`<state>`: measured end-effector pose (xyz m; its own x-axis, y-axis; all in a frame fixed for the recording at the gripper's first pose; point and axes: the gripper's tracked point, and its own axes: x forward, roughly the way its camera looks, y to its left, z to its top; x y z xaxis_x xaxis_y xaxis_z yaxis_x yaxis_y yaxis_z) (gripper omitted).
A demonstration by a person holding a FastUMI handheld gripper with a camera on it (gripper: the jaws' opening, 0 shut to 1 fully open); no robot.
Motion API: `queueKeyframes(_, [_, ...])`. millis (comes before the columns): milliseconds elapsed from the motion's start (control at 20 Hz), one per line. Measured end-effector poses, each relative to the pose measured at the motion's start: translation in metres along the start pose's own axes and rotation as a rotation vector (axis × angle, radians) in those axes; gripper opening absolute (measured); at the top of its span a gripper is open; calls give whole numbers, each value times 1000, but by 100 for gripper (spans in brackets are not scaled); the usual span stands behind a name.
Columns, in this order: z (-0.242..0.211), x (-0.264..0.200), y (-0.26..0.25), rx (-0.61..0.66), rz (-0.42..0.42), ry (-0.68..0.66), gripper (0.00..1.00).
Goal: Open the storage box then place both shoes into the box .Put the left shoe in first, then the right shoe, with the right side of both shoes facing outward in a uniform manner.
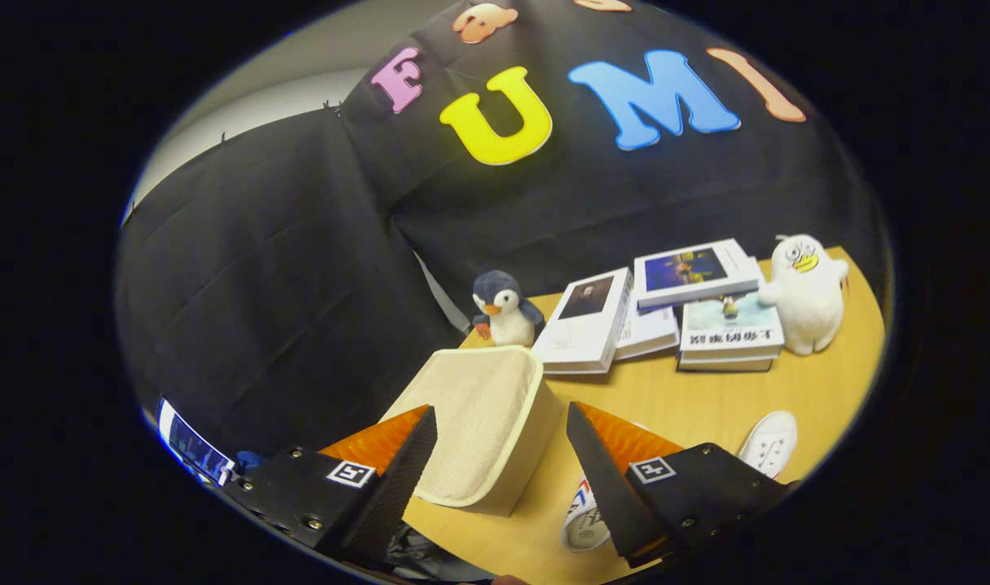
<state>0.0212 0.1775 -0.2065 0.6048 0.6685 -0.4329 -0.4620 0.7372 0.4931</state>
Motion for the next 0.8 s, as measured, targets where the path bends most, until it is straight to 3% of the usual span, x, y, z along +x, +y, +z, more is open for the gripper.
queueKeyframes(200, [-29,34,-5,150,47,104,97])
queueKeyframes(500, [-73,74,-4,273,103,221,97])
queueKeyframes(800, [-83,99,5,425,157,276,94])
